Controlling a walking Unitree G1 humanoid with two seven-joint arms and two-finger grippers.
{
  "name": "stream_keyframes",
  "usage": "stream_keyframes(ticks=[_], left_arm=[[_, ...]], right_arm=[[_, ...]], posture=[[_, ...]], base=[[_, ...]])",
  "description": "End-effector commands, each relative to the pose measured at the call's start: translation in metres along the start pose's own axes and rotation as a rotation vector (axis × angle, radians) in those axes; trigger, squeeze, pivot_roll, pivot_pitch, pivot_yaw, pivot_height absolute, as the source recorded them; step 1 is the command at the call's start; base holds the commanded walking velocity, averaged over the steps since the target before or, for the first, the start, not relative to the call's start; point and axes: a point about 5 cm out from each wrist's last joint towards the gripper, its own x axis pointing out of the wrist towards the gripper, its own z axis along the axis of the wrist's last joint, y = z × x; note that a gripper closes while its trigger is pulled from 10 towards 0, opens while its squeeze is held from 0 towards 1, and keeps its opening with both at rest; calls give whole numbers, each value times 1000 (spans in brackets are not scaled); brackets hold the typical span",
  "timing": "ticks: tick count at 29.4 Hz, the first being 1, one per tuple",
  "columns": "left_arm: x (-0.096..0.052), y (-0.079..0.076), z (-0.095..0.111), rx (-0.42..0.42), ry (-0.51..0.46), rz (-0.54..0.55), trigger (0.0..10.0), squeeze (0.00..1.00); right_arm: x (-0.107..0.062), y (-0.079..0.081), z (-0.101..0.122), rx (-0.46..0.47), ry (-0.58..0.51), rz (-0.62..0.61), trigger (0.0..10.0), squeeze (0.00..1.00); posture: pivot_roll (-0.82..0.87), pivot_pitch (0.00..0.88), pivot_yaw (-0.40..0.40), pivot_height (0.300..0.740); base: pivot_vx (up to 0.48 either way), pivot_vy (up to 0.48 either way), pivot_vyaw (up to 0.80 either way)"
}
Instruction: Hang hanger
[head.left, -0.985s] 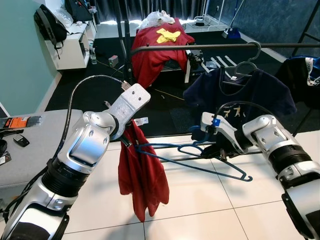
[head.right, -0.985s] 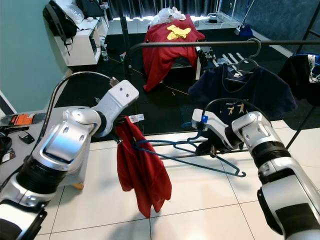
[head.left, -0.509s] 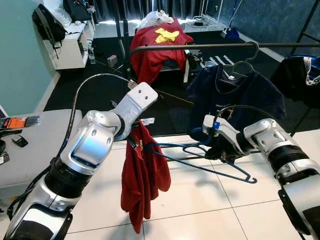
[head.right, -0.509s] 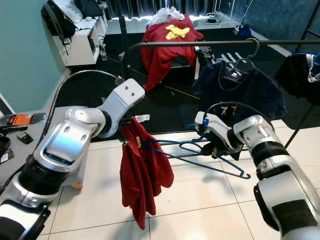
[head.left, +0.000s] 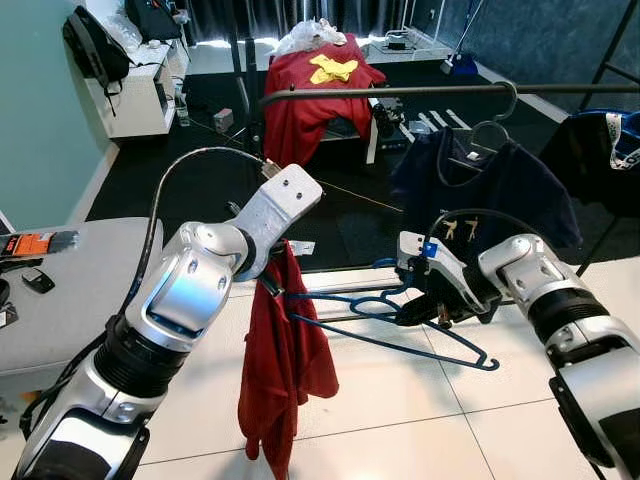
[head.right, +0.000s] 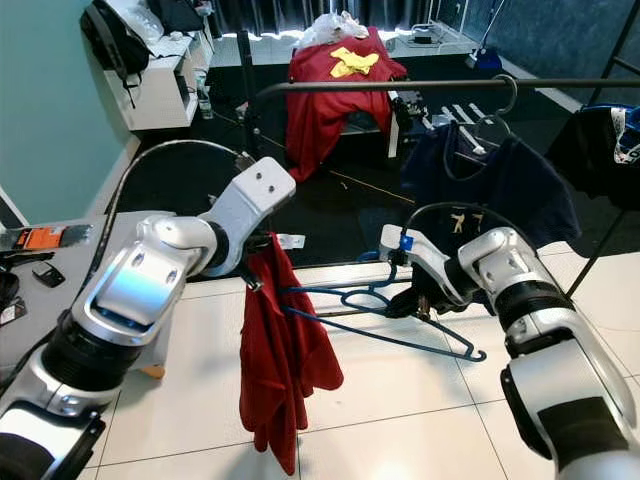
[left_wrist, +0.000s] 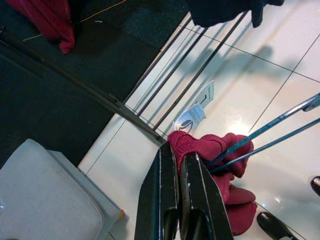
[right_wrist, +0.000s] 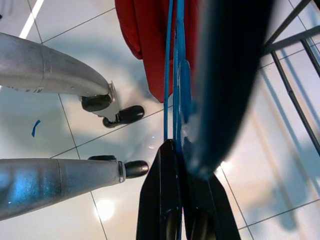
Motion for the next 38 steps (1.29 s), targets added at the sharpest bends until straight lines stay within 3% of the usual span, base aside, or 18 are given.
stream_keyframes(ticks=[1, 7, 14, 27, 38], left_arm=[[-1, 0, 4, 7, -5, 2, 10000, 0], [-3, 3, 3, 10, -5, 11, 10000, 0], [-7, -5, 13, 11, -86, -67, 10000, 0], [-13, -27, 23, 7, -147, -193, 10000, 0], [-10, -34, 26, 10, -179, -212, 10000, 0]], right_arm=[[-4, -2, 4, -19, -4, -14, 10000, 0], [-7, 0, -6, -9, 73, 23, 10000, 0], [-8, -3, -10, -31, 115, -34, 10000, 0], [1, -10, 3, -101, 66, -182, 10000, 0], [16, -4, 13, -155, 10, -104, 10000, 0]], posture=[[60, 76, 5, 740], [61, 76, 4, 740], [61, 72, 9, 740], [69, 65, 3, 740], [71, 69, 5, 740]], base=[[0, 0, 0], [0, 0, 0], [0, 0, 0], [0, 0, 0], [0, 0, 0]])
